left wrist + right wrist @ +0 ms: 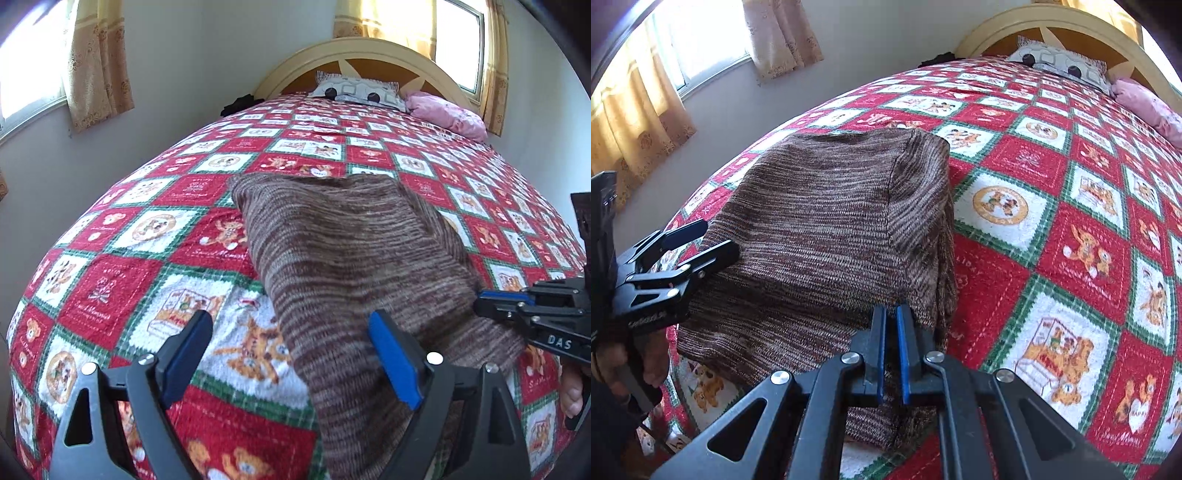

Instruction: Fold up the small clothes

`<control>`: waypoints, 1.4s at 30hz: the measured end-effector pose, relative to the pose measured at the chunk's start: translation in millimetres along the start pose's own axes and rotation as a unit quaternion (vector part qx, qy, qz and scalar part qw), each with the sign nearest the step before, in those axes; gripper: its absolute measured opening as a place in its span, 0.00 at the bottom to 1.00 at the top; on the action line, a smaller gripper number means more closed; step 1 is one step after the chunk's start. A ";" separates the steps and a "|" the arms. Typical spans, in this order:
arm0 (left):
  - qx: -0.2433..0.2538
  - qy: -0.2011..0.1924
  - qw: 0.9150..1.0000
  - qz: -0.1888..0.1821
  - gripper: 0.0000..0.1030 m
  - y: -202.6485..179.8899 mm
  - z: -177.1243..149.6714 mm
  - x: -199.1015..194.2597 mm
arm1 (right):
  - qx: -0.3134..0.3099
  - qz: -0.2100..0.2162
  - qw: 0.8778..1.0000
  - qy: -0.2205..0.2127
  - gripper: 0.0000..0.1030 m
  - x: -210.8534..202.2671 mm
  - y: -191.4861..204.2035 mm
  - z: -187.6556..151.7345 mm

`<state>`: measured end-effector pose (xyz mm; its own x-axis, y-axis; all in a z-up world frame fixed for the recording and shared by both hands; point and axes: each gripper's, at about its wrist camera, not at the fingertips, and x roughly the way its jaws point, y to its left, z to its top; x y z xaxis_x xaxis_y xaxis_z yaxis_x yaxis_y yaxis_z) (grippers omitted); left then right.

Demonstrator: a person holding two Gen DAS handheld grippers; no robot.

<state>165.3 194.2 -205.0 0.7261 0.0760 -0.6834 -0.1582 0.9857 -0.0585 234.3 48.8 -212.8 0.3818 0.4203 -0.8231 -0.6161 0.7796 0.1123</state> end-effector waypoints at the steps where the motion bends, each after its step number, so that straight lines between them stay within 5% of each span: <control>1: 0.003 0.000 1.000 0.001 0.89 -1.5 -2.3 -1.3 | -0.003 -0.003 1.000 0.000 0.06 -0.1 1.7 -2.9; 8: 0.045 0.026 0.998 0.023 0.95 -24.4 -28.6 1.8 | -0.041 -0.032 0.998 -0.034 0.06 -3.7 15.5 -17.4; 13: 0.006 0.031 0.999 0.004 0.95 -18.3 -36.0 -7.5 | -0.004 -0.019 0.999 -0.039 0.06 -20.0 7.8 -20.9; 16: 0.028 0.005 1.000 0.011 0.95 -22.4 -39.3 -28.7 | 0.007 -0.032 0.998 -0.052 0.09 -35.6 5.0 -27.7; 20: 0.038 -0.018 0.999 -0.005 0.95 -26.7 -39.6 -57.8 | 0.016 -0.042 0.997 -0.057 0.47 -49.9 10.7 -38.4; 30: 0.023 -0.141 0.989 -0.030 1.00 -36.0 -24.9 -158.1 | 0.027 -0.085 0.973 -0.214 0.49 -165.9 48.4 -57.3; 42: 0.034 -0.185 0.981 -0.036 1.00 -47.4 -27.5 -201.6 | -0.005 -0.093 0.957 -0.274 0.56 -233.0 85.7 -75.9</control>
<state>8.0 128.1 -84.5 0.9290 0.0427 -0.3676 -0.0616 0.9973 -0.0399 40.3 -17.5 -53.7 0.7879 0.4578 -0.4120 -0.5080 0.8613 -0.0145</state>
